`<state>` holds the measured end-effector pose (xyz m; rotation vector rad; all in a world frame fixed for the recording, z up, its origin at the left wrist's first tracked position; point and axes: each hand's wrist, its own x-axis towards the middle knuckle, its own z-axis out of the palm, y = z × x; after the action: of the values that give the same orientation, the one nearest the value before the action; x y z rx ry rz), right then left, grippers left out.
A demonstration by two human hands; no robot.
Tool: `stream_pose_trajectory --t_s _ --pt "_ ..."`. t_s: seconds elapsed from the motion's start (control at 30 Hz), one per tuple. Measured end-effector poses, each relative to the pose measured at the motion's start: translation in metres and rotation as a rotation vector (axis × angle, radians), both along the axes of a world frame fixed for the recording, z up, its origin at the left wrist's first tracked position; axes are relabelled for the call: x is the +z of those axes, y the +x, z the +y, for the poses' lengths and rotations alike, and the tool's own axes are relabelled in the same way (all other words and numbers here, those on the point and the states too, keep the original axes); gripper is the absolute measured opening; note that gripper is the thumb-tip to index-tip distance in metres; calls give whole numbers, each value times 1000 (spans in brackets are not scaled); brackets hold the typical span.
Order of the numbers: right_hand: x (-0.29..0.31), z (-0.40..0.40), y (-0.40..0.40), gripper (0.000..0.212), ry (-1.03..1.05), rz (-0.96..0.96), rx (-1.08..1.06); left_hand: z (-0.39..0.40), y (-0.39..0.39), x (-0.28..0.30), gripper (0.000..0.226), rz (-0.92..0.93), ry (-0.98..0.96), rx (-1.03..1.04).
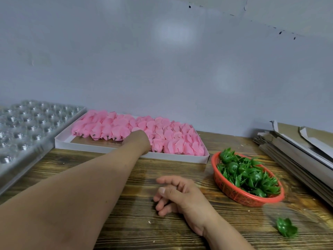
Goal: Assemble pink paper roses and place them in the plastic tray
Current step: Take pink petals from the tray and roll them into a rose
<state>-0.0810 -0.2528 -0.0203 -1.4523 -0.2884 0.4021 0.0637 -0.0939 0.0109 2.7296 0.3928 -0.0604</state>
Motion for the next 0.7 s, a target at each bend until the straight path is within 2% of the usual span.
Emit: stream_pose_trajectory --t_s 0.27,0.37,0.47,0.53,0.6,0.7 --pt "-2 -1 1 22 6 10 -8 10 0 6 30 -138 -75 51" --pt "-1 0 1 21 3 5 -12 17 -4 14 13 -233 -157 68" --pt "-1 0 0 20 0 3 -20 16 -18 20 27 -293 -264 60" --pt "1 0 -1 21 8 9 -26 12 -30 19 23 -330 -466 20" --pt "2 -1 -2 22 29 23 -29 5 -49 16 15 -335 -837 27" --pt "2 -2 -3 23 62 17 -50 -7 -78 9 42 -207 -1218 70"
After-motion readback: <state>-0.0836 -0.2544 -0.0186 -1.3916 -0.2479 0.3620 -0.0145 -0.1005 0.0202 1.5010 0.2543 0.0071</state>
